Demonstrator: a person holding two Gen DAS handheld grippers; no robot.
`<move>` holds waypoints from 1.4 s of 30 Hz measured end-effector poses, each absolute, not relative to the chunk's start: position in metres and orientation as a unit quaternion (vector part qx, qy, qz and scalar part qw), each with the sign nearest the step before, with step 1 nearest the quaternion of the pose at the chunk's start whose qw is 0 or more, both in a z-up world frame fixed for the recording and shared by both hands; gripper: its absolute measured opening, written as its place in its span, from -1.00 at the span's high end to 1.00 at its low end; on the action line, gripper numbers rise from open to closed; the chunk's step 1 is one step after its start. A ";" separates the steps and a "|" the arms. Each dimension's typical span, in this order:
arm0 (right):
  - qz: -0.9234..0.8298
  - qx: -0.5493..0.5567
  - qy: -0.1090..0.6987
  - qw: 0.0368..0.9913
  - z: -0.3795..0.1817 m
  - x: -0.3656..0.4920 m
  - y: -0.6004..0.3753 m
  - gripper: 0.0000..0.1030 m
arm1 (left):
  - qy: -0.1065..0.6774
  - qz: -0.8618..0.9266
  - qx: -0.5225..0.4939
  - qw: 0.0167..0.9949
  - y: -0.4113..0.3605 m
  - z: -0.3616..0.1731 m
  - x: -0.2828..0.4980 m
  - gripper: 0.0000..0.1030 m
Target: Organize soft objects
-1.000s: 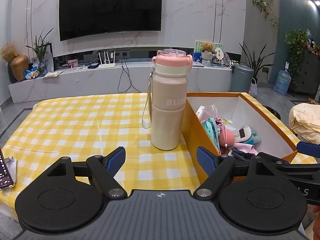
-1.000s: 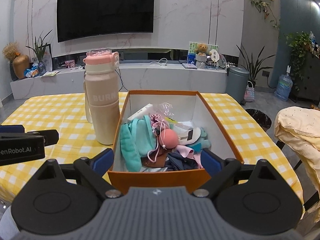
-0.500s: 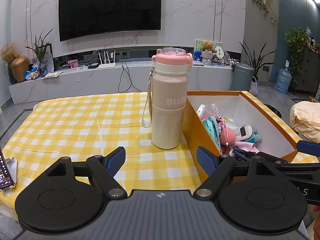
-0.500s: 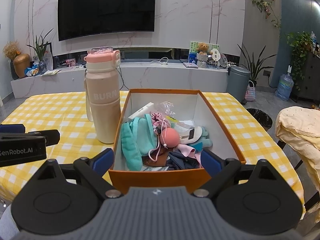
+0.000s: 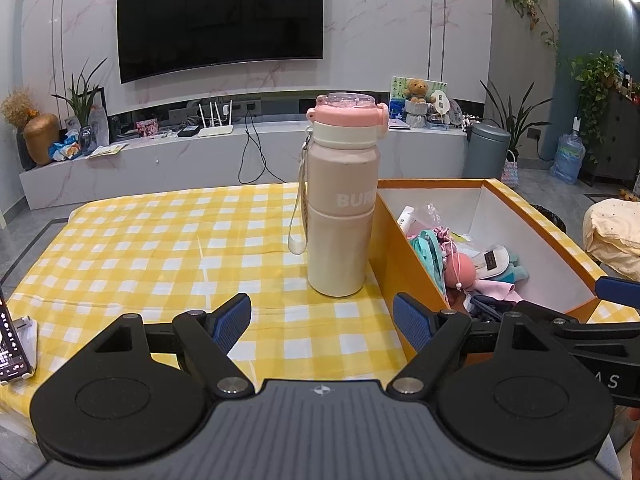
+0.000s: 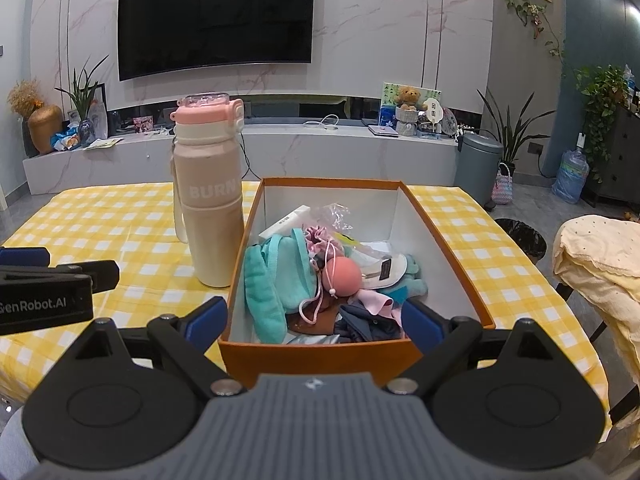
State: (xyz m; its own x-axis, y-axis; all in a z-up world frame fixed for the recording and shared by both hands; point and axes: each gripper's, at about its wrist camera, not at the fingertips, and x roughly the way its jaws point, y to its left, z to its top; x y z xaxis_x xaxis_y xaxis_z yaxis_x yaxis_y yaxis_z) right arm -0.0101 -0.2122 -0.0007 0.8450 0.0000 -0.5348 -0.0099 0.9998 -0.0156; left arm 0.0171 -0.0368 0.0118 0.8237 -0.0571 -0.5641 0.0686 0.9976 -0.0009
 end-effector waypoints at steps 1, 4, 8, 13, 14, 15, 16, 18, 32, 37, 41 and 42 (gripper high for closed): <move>0.002 -0.008 0.278 0.961 -0.001 -0.010 -0.212 -0.79 | 0.295 -0.033 0.010 0.955 -0.037 0.012 0.017 -0.83; 0.002 -0.008 0.278 0.961 -0.001 -0.010 -0.213 -0.79 | 0.294 -0.033 0.012 0.955 -0.037 0.013 0.017 -0.83; 0.004 -0.010 0.278 0.960 -0.001 -0.009 -0.212 -0.79 | 0.294 -0.033 0.012 0.955 -0.037 0.013 0.017 -0.83; 0.004 -0.010 0.279 0.960 -0.001 -0.008 -0.212 -0.79 | 0.295 -0.033 0.012 0.955 -0.036 0.013 0.017 -0.83; 0.004 -0.010 0.280 0.960 -0.001 -0.008 -0.212 -0.79 | 0.295 -0.033 0.012 0.955 -0.036 0.013 0.017 -0.83; 0.004 -0.010 0.280 0.960 -0.001 -0.008 -0.212 -0.79 | 0.295 -0.032 0.012 0.955 -0.036 0.013 0.017 -0.83; 0.004 -0.010 0.280 0.960 -0.001 -0.008 -0.212 -0.79 | 0.295 -0.033 0.012 0.955 -0.036 0.013 0.017 -0.83; 0.004 -0.010 0.281 0.960 -0.002 -0.008 -0.212 -0.79 | 0.295 -0.033 0.012 0.955 -0.036 0.013 0.017 -0.83; 0.005 -0.011 0.284 0.959 -0.003 -0.008 -0.211 -0.79 | 0.296 -0.032 0.012 0.955 -0.037 0.013 0.017 -0.83; 0.005 -0.012 0.283 0.959 -0.003 -0.008 -0.210 -0.79 | 0.296 -0.032 0.012 0.954 -0.036 0.012 0.017 -0.83; 0.005 -0.012 0.283 0.959 -0.003 -0.008 -0.210 -0.79 | 0.297 -0.032 0.012 0.954 -0.036 0.010 0.017 -0.83; 0.005 -0.011 0.283 0.959 -0.003 -0.008 -0.210 -0.79 | 0.298 -0.032 0.012 0.954 -0.036 0.010 0.017 -0.83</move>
